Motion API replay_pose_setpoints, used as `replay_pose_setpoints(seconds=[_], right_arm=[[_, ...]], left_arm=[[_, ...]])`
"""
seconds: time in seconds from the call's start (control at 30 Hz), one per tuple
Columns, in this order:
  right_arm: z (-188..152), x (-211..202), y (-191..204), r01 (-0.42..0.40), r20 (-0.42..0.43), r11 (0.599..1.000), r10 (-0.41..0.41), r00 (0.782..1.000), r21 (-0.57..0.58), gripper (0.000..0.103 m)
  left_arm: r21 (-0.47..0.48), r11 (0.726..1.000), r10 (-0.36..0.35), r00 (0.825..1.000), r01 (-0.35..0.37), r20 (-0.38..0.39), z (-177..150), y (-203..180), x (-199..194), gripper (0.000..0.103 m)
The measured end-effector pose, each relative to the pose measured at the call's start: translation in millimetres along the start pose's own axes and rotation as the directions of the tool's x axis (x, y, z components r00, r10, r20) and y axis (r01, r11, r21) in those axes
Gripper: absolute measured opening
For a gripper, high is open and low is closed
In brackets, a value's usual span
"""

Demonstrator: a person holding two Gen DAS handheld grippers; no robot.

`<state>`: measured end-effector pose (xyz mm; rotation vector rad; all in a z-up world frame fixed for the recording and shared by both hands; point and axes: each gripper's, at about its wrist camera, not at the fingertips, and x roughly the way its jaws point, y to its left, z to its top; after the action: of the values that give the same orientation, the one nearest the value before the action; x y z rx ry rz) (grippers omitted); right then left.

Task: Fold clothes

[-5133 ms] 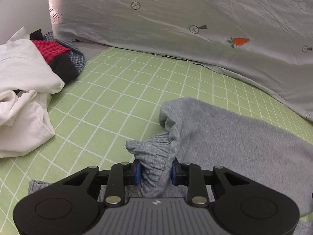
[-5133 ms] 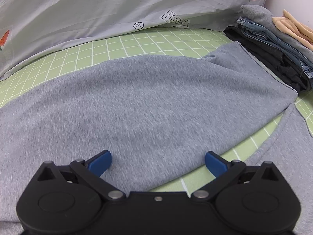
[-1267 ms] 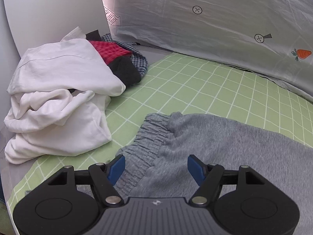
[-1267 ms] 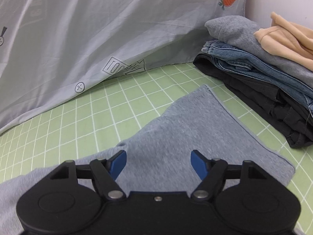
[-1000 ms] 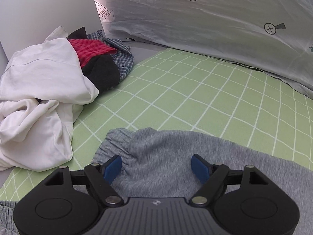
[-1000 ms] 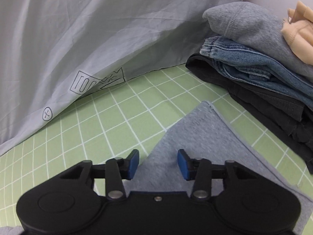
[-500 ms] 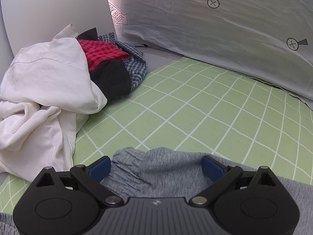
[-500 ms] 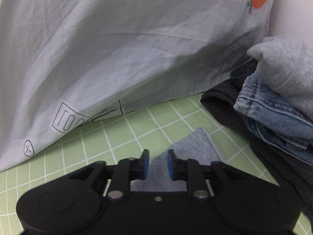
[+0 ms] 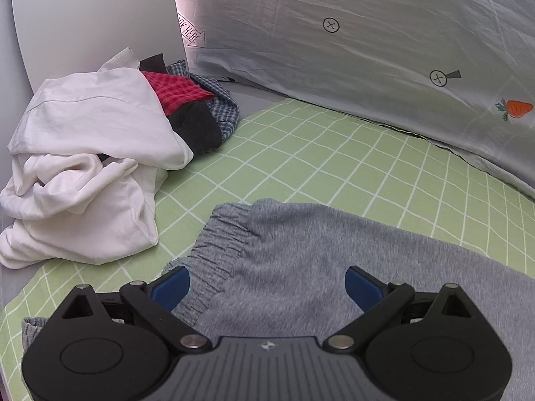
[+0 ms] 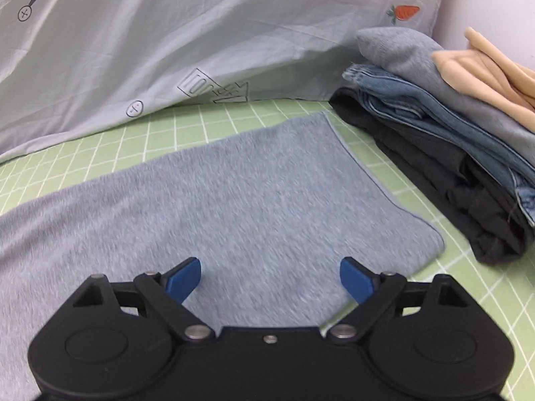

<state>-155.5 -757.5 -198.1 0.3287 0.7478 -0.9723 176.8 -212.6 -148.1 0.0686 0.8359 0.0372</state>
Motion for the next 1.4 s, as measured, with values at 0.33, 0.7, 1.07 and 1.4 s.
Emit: replay_pose_setpoints(seconds=[0.33, 0.7, 1.07, 1.4], right_arm=[[-49.6, -86.4, -50.9, 0.157, 0.095, 0.977, -0.171, 0.981, 0.144, 0.103], [-97.5, -99.6, -67.1, -0.025, 0.013, 0.981, 0.023, 1.0, 0.194, 0.06], [-81.0, -65.4, -52.5, 0.052, 0.0, 0.982, -0.053, 0.999, 0.182, 0.003], [-51.2, -36.0, -81.8, 0.057, -0.011, 0.971, -0.056, 0.998, 0.232, 0.005]], left_arm=[[0.109, 0.988, -0.096, 0.988, 0.109, -0.124, -64.0, -3.3, -47.6, 0.099], [0.202, 0.967, -0.129, 0.983, 0.153, -0.128, -103.6, -12.8, -77.9, 0.099], [0.173, 0.979, -0.08, 0.982, 0.11, -0.172, -111.3, -19.6, -78.5, 0.099], [0.21, 0.974, -0.041, 0.98, 0.082, -0.197, -113.9, -28.1, -74.1, 0.099]])
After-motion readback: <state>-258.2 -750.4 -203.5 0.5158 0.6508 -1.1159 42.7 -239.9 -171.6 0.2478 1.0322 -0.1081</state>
